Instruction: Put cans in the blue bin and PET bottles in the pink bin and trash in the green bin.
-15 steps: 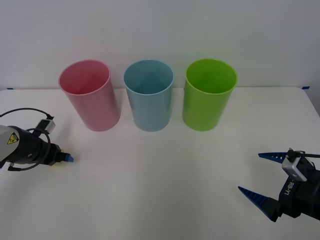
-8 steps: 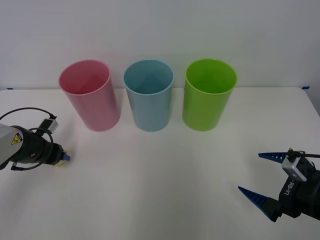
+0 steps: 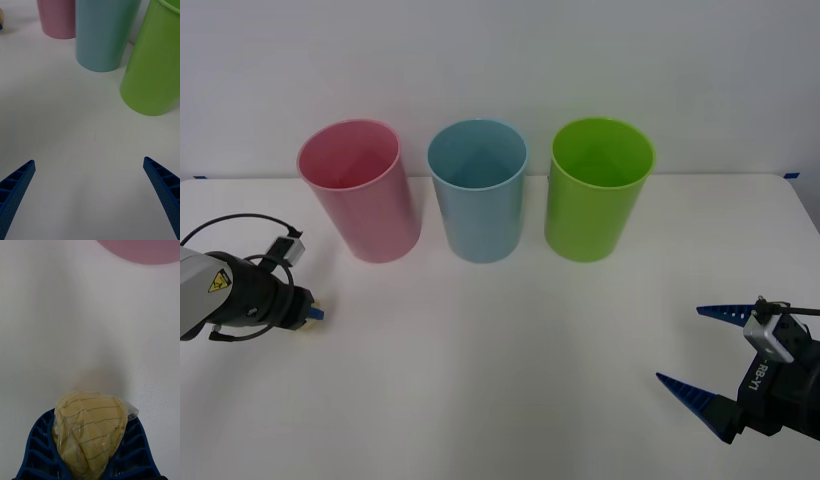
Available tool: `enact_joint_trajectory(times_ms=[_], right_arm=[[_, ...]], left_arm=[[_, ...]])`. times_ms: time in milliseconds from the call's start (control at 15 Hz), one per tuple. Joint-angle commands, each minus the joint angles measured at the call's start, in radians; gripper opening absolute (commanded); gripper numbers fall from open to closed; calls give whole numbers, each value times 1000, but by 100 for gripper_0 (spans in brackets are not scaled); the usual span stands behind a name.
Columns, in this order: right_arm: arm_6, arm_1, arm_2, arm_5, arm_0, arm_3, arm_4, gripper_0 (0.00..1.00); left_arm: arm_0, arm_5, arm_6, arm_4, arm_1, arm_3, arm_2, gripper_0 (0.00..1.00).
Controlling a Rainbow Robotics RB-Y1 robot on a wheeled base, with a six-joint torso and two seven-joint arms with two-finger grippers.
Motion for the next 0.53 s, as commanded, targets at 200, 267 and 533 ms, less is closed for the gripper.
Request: enact_joint_trajectory(times_ms=[200,267,533], right_arm=[[0,0,0,0,0,0,0,100],[0,0,0,0,0,0,0,100],[0,0,0,0,0,0,0,100]], left_arm=[[28,92,-181,108,59,-60,6,0],[43,117,-238,149,87,-80,8,0],[162,147,-430,270,126,-142,118,0]])
